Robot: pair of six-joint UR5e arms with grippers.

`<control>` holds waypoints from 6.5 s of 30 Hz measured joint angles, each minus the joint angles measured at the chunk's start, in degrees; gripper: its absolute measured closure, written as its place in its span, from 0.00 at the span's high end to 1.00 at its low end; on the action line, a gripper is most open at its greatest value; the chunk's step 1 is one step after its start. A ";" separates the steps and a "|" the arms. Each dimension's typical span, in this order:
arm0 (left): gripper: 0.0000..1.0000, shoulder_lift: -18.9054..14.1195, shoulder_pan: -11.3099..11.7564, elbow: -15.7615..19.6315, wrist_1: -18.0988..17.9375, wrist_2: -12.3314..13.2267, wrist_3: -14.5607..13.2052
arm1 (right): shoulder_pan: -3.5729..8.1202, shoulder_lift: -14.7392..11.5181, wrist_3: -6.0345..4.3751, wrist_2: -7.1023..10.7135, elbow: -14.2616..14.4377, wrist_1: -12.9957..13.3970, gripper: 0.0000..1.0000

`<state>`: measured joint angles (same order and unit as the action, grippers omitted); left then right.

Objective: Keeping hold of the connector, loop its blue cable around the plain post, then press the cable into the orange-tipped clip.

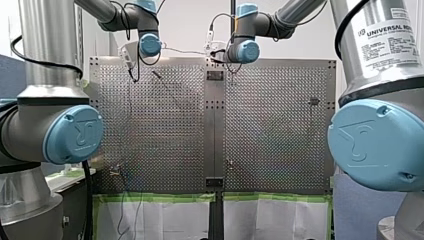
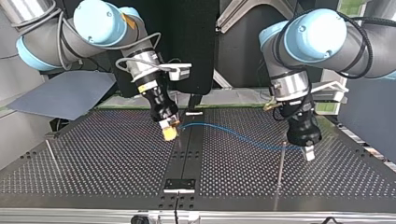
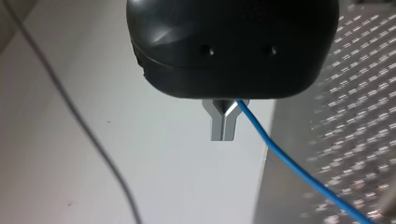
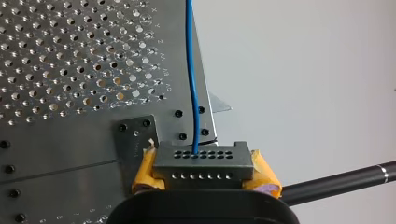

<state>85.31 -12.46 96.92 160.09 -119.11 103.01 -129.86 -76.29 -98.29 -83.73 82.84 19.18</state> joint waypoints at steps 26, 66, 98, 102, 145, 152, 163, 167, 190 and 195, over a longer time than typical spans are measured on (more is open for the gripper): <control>0.00 6.35 8.12 -2.97 0.49 8.40 1.42 | 1.37 2.07 -2.58 3.89 -0.84 1.95 0.00; 0.00 12.02 15.31 -2.54 -2.75 18.83 7.91 | 1.54 7.46 -1.78 3.65 -0.84 3.14 0.00; 0.00 17.00 15.86 -2.53 -4.46 21.82 11.12 | 5.03 15.84 -4.05 1.97 -3.22 2.59 0.00; 0.00 18.07 15.87 -2.53 -4.53 22.72 11.99 | 4.88 17.33 -3.85 1.60 -3.24 1.50 0.00; 1.00 19.77 13.25 -2.29 -1.75 21.57 9.50 | 1.17 28.51 0.38 0.46 -3.15 -2.41 0.00; 1.00 19.78 13.24 -2.29 -1.13 21.15 10.07 | 0.94 32.35 1.44 0.19 -3.15 -1.69 0.00; 1.00 19.86 13.50 -2.29 -1.94 22.33 11.97 | 0.65 38.11 2.24 -0.08 -3.16 1.55 0.00; 1.00 20.05 13.53 -2.29 -2.03 22.76 12.17 | 0.56 40.34 2.28 -0.15 -3.16 2.87 0.00; 1.00 21.42 13.36 -2.30 -2.45 23.01 12.56 | 2.08 53.26 0.35 -3.67 -3.64 9.50 0.00; 1.00 21.42 13.38 -2.29 -2.47 23.01 12.50 | 2.88 56.14 0.04 -5.43 -3.64 9.90 0.00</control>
<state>106.73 0.92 94.63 157.62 -96.10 115.50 -126.98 -20.15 -98.25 -89.16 79.20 29.07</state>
